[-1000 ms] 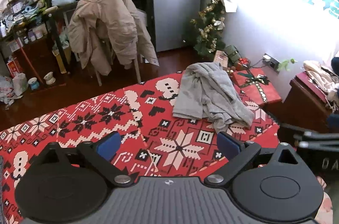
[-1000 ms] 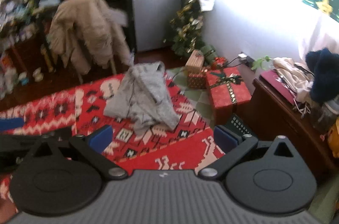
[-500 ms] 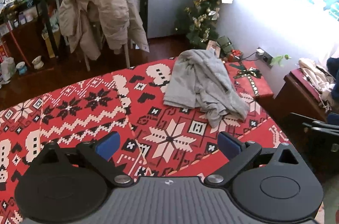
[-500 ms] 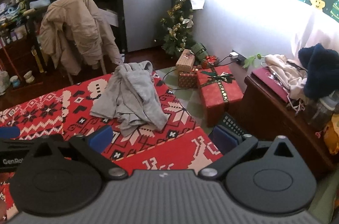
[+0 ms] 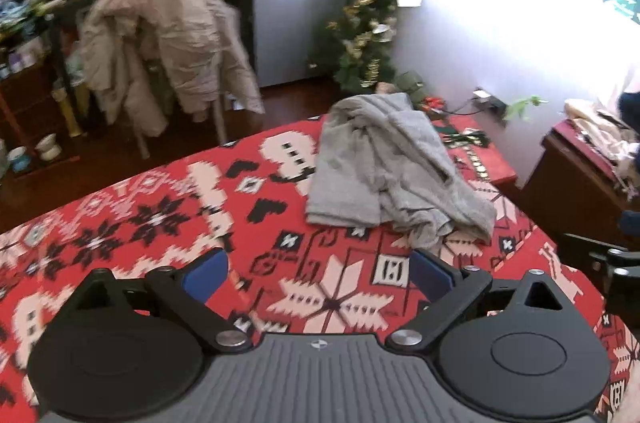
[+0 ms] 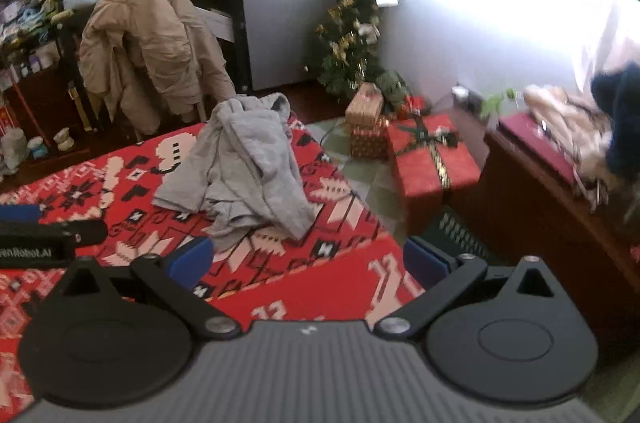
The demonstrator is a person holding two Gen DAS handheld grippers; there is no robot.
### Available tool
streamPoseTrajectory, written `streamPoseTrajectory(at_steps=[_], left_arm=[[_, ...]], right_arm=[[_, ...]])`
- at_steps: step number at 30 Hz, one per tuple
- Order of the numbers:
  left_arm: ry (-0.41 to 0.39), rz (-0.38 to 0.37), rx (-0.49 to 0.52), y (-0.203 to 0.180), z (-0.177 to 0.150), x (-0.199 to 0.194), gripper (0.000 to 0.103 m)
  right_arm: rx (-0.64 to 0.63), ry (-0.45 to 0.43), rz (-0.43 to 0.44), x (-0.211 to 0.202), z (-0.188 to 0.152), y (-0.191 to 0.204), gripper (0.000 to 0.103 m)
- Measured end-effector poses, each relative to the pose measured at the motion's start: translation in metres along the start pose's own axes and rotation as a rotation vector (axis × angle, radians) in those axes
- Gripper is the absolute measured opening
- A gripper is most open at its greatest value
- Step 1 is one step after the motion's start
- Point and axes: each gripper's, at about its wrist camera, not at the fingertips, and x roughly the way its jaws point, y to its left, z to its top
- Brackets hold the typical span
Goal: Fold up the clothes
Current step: 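Grasp the grey shirt with the left gripper and lift it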
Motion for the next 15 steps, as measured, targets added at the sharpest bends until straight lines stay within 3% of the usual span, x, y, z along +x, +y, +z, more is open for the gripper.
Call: streamPoseTrajectory(at_steps=[4, 6, 11, 13, 15], left_arm=[[0.005, 0.050, 0.091, -0.007, 0.004, 0.026, 0.093], [0.011, 0.023, 0.115, -0.009, 0.007, 0.041, 0.093], [0.036, -0.129, -0.026, 0.005, 0.025, 0.074, 0.088], [0.030, -0.159, -0.067, 0.007, 0.033, 0.085, 0.088], [0.024, -0.138, -0.063, 0.003, 0.040, 0.095, 0.085]], right_arm=[[-0.014, 0.002, 0.033, 0.028, 0.007, 0.000, 0.102], [-0.002, -0.004, 0.040, 0.041, 0.011, 0.000, 0.102], [-0.076, -0.046, 0.045, 0.076, 0.017, 0.007, 0.102], [-0.083, -0.045, 0.054, 0.090, 0.020, 0.007, 0.102], [-0.070, -0.044, 0.070, 0.105, 0.024, 0.006, 0.102]])
